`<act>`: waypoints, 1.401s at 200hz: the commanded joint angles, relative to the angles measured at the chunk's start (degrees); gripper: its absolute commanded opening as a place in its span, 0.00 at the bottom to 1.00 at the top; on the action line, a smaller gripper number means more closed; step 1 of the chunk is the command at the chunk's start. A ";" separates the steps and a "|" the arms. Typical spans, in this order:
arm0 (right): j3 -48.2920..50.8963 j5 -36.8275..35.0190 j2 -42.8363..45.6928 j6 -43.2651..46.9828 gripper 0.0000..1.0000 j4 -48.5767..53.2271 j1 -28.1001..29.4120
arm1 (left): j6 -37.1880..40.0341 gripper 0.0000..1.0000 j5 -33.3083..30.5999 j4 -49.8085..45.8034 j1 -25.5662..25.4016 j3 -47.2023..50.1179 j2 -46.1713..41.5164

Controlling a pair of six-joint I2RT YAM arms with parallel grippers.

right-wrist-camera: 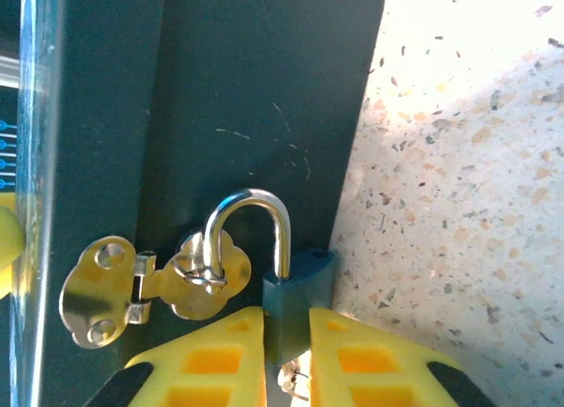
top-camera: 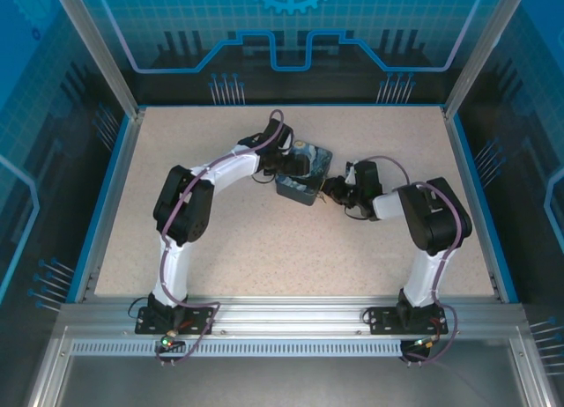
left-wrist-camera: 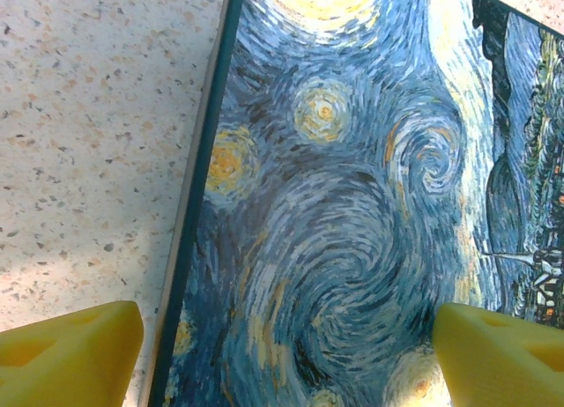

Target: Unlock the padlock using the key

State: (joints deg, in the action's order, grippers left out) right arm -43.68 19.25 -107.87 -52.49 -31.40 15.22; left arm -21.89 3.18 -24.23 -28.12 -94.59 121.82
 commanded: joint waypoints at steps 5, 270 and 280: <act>0.95 -3.97 0.32 1.92 0.11 4.95 0.81 | 1.76 0.87 -2.23 -4.95 -0.34 2.65 2.28; 5.20 8.47 -1.27 2.35 0.04 -13.05 -6.66 | 1.06 0.87 -2.02 -4.23 0.41 3.86 3.18; 4.85 7.49 -0.73 3.18 0.04 -12.02 -6.39 | 1.06 0.87 -1.93 -4.20 0.35 3.88 3.10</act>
State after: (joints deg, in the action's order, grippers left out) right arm -37.87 29.39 -108.64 -48.82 -42.50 8.95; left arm -22.09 3.86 -21.96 -28.14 -93.58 121.82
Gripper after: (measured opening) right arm 0.043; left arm 0.869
